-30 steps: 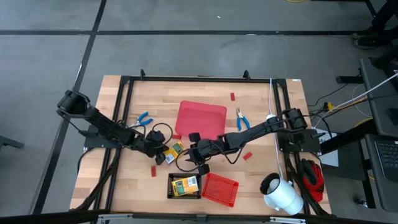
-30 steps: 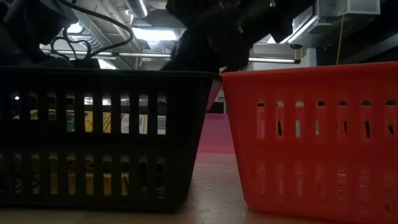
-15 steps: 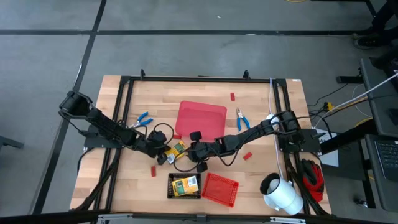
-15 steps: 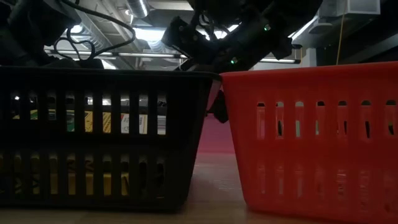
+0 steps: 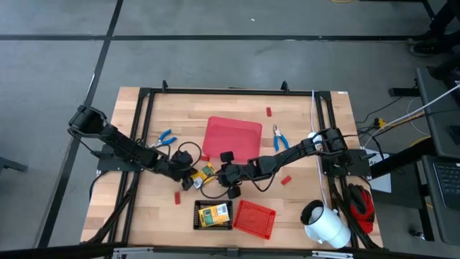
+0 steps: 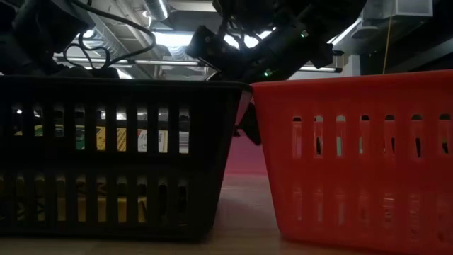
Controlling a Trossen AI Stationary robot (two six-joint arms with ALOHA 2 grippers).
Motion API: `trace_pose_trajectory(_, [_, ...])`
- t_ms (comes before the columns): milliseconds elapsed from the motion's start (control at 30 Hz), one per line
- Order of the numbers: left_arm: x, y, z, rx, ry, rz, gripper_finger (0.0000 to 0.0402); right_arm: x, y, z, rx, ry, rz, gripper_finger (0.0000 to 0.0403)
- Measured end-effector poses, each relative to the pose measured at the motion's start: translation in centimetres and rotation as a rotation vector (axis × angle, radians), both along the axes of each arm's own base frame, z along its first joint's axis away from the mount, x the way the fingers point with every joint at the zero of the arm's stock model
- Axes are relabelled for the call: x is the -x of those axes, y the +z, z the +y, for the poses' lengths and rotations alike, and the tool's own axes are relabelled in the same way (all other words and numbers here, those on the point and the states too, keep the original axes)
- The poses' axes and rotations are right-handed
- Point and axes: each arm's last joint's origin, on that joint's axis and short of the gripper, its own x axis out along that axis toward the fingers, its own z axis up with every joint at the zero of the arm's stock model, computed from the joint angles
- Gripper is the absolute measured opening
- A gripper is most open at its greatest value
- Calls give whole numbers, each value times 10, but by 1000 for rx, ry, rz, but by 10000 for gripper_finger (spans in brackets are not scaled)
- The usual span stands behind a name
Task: Pick & Place School Supplies
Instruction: Put the crayon box into the black bin
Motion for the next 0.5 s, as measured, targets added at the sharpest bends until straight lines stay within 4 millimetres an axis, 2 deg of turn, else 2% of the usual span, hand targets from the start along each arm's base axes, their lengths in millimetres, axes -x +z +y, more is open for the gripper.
trace_pose_trajectory(167, [-3,0,4,12,-16,-8,6,0,-1,-1,2,-4,4,119])
trace_pose_trajectory(300, [-5,1,6,16,-24,-16,6,-3,-14,-5,9,-16,23,119])
trace_pose_trajectory(500, [0,-3,8,31,-18,-44,6,-20,-29,-4,52,-24,43,119])
